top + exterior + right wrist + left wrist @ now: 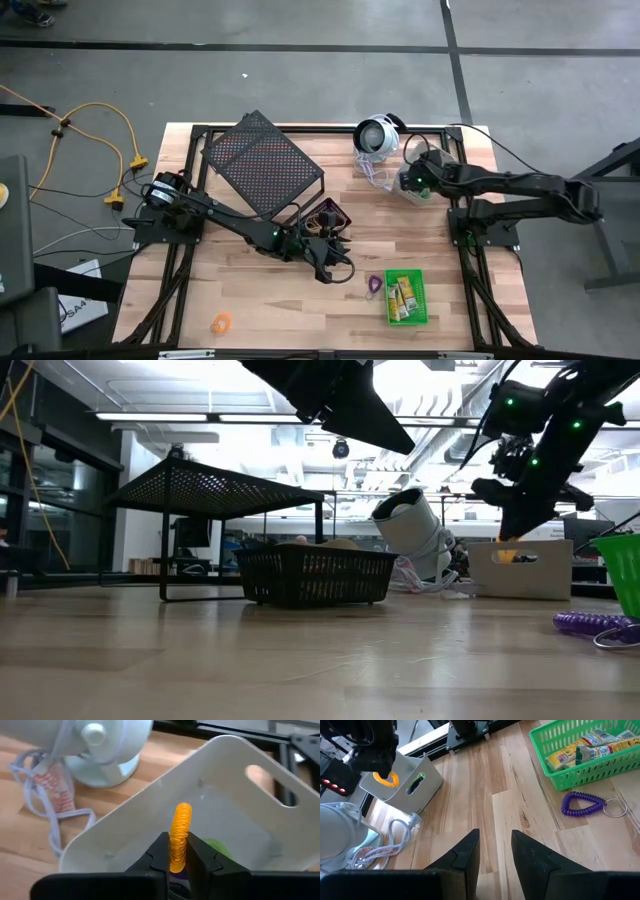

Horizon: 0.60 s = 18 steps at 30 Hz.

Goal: Pick & Place Office Desk Supplies
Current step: Put the right orange spring keychain into the white bin, then put the orange spring keychain into the white bin

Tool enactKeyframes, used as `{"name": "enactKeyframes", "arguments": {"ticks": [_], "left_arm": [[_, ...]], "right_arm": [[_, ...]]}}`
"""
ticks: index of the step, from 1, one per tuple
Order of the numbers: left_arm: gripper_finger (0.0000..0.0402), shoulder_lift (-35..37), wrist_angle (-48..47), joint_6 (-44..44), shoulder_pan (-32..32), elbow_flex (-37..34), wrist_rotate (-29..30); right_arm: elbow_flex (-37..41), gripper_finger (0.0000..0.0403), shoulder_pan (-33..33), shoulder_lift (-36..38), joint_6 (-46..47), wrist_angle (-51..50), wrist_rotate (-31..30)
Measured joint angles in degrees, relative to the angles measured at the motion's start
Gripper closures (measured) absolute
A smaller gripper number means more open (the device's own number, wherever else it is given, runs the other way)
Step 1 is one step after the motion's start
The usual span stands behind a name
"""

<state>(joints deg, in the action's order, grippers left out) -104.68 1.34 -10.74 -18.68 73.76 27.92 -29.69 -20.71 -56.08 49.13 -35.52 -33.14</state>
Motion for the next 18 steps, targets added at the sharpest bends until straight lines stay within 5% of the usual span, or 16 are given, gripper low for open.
{"name": "enactKeyframes", "arguments": {"ticks": [18], "left_arm": [[0.0295,0.00,0.00,0.00,0.00,0.00,0.00]], "right_arm": [[0.00,0.0299,0.02,-3.40,-0.56,0.83,0.28]]}}
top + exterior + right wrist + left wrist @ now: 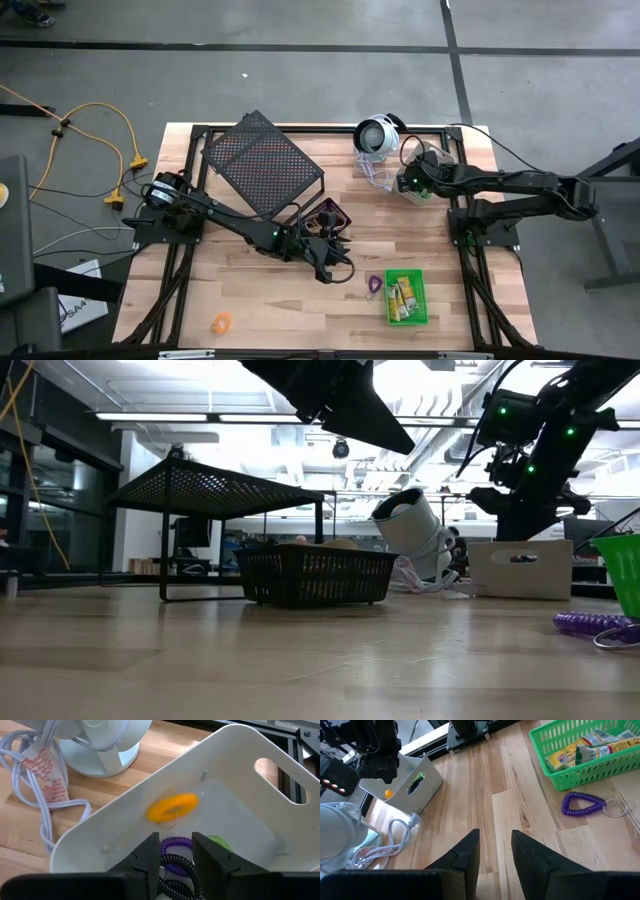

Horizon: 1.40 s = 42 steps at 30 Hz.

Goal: Pick & Place Office Desk Supplies
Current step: Put the orange spring keychain into the white bin

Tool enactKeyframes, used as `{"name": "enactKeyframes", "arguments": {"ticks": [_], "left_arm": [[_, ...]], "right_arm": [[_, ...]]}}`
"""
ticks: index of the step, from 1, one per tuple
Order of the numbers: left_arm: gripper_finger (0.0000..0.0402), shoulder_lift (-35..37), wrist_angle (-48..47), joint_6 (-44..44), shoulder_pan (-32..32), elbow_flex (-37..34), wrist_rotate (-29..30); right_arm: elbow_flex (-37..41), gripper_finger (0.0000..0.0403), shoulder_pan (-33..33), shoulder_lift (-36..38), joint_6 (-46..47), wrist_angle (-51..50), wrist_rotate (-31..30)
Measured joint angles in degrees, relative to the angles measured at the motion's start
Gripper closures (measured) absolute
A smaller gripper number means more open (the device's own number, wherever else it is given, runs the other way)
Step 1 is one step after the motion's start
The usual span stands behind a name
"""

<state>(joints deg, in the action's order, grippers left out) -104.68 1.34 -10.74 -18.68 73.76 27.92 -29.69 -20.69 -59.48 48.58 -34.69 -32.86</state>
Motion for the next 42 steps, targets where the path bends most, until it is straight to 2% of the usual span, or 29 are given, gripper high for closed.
{"name": "enactKeyframes", "arguments": {"ticks": [19,24,30,33,37,42], "left_arm": [[0.0295,0.00,0.00,0.00,0.00,0.00,0.00],[0.0295,0.00,0.00,0.00,0.00,0.00,0.00],[0.0295,0.00,0.00,0.07,0.00,0.00,0.00],[0.0295,0.00,0.00,0.45,0.00,0.00,0.00],[0.0295,0.00,0.00,1.20,0.00,0.00,0.00],[0.0295,0.00,-0.42,1.34,-0.92,0.00,0.94]], "right_arm": [[0.00,0.0296,0.09,1.14,-0.45,0.51,0.75],[0.00,0.0293,0.09,5.10,-2.67,2.17,6.64],[0.00,0.0293,0.48,10.09,-5.29,8.81,21.45],[0.00,0.0293,2.46,11.45,-5.33,13.89,26.84],[0.00,0.0294,6.68,11.61,-5.33,20.68,30.14],[0.00,0.0294,12.59,10.84,-5.33,26.42,29.89]]}}
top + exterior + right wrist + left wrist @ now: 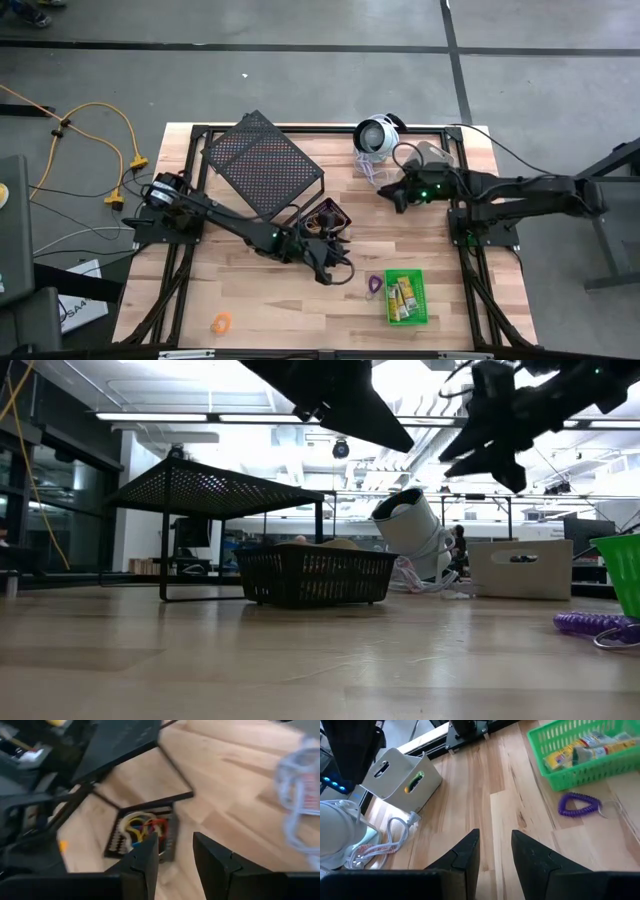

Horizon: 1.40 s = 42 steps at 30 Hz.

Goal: Pick & Place Office Desk Supplies
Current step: Put the orange spring keychain into the white bin

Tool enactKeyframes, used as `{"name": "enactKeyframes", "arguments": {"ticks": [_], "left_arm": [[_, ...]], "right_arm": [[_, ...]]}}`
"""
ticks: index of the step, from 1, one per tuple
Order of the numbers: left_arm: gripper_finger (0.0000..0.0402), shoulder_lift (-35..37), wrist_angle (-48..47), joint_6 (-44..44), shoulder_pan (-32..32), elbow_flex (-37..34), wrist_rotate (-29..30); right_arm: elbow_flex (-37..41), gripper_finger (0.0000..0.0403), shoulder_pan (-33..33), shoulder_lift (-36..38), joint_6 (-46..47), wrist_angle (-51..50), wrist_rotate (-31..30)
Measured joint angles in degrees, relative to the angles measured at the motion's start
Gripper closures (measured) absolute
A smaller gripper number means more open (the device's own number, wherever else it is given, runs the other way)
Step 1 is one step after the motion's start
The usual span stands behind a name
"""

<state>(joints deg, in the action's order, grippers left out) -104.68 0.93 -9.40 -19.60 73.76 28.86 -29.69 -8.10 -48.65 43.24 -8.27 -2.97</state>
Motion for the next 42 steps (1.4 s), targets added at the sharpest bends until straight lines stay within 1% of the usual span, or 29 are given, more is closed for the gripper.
{"name": "enactKeyframes", "arguments": {"ticks": [5,7,11,14,18,22,25,29,32,35,37,42], "left_arm": [[0.0295,2.42,-8.10,1.08,-2.58,-0.07,3.05],[0.0295,4.24,-11.47,3.10,-3.46,-0.07,2.73],[0.0295,6.80,-17.31,6.95,-4.83,-0.07,-1.81],[0.0296,7.30,-20.89,9.66,-5.72,-0.07,-4.61],[0.0296,7.28,-29.26,14.20,-8.06,-0.07,-4.87],[0.0296,7.49,-37.93,23.93,-11.47,-0.07,-4.99],[0.0296,7.78,-41.89,29.92,-14.92,-0.04,-4.77],[0.0296,7.76,-46.60,38.96,-20.07,-0.04,-5.31],[0.0296,7.76,-50.84,48.28,-23.51,-0.04,-5.51],[0.0296,7.76,-53.53,57.44,-26.96,-0.04,-5.88],[0.0296,7.76,-53.75,62.82,-29.05,-0.04,-7.37],[0.0296,7.76,-54.97,73.06,-35.50,-0.04,-8.65]], "right_arm": [[0.00,0.0294,6.45,-1.96,0.00,2.60,-2.34],[0.00,0.0294,9.14,-3.63,0.00,4.02,-3.38],[0.00,0.0294,14.06,-8.27,0.00,8.97,-4.68],[0.00,0.0294,17.06,-12.82,0.00,16.02,-4.68],[-0.02,0.0294,20.28,-18.83,-0.04,24.46,-4.60],[-0.02,0.0294,22.18,-22.86,-0.43,26.10,-4.59],[0.00,0.0294,22.87,-24.78,-0.44,25.97,-4.58],[0.00,0.0294,23.13,-25.92,-0.44,26.16,-4.58],[0.00,0.0294,23.13,-25.98,-0.44,26.09,-4.59],[0.00,0.0294,23.13,-25.96,-0.46,26.10,-4.58],[0.00,0.0294,23.11,-25.96,-0.63,26.12,-4.58],[0.00,0.0294,23.11,-25.96,-0.67,26.12,-4.57]]}}
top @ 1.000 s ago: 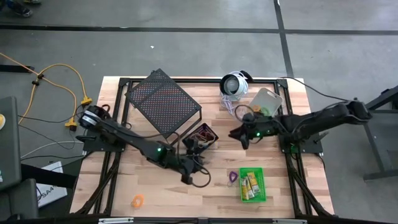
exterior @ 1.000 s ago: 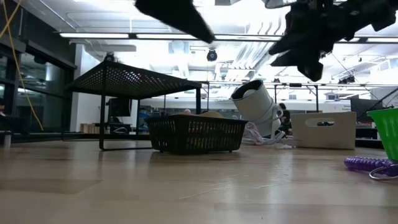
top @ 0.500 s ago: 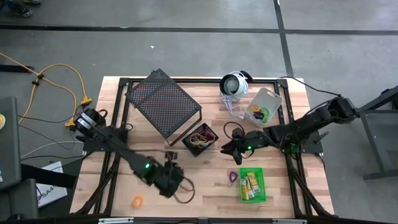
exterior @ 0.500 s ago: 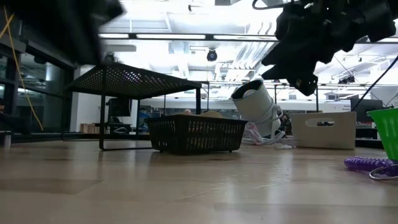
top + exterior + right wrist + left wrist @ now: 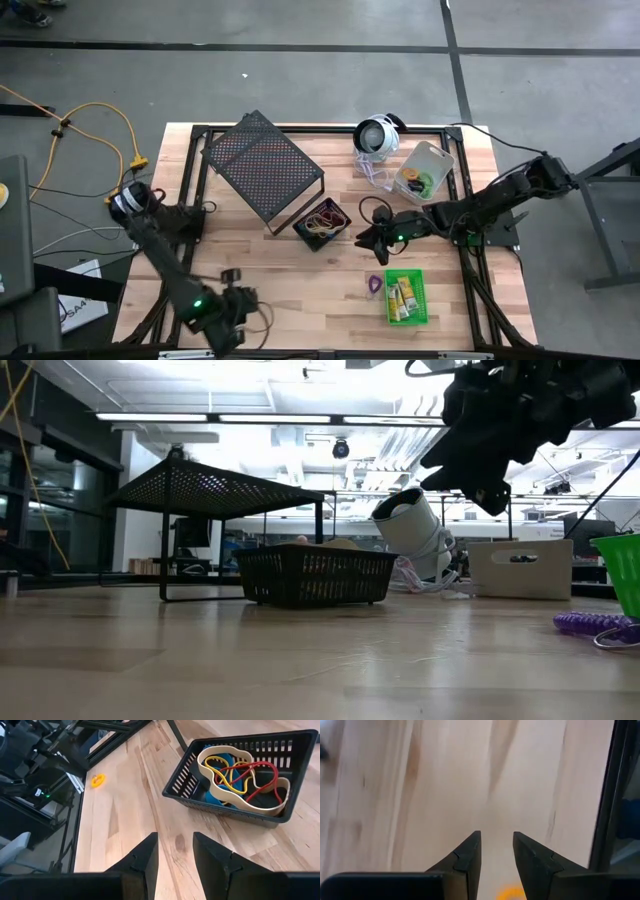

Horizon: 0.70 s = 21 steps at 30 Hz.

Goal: Pick & Place Office Desk Supplies
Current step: Put the orange spring keychain into the white bin

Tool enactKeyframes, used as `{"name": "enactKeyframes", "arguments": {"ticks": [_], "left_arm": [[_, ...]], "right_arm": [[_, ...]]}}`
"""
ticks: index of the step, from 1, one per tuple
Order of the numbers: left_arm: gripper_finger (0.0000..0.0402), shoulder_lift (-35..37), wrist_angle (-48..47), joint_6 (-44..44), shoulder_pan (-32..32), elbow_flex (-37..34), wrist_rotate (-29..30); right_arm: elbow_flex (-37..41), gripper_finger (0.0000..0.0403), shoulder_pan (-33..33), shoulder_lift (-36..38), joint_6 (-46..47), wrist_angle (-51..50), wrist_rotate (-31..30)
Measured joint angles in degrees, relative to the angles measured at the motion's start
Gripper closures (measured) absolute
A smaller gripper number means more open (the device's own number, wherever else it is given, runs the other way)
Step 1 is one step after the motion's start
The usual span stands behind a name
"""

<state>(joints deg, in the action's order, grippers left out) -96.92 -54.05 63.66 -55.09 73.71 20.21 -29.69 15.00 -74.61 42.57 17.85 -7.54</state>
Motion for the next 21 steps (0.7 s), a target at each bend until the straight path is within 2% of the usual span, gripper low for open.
{"name": "enactKeyframes", "arguments": {"ticks": [5,10,15,21], "left_arm": [[0.0296,0.00,-4.47,15.48,-6.81,0.00,0.81],[0.0296,0.00,-6.10,28.60,-10.99,0.00,1.58],[0.0296,-0.31,-6.25,36.33,-13.11,0.00,0.63],[0.0296,-1.22,-6.60,39.66,-11.92,-0.35,0.63]], "right_arm": [[0.00,0.0294,0.00,0.00,-0.64,0.00,0.23],[0.00,0.0294,0.01,0.00,-0.66,-0.02,0.25],[0.00,0.0294,0.02,0.00,-0.66,-0.02,0.25],[0.00,0.0294,0.01,0.02,-0.65,-0.12,0.23]]}}
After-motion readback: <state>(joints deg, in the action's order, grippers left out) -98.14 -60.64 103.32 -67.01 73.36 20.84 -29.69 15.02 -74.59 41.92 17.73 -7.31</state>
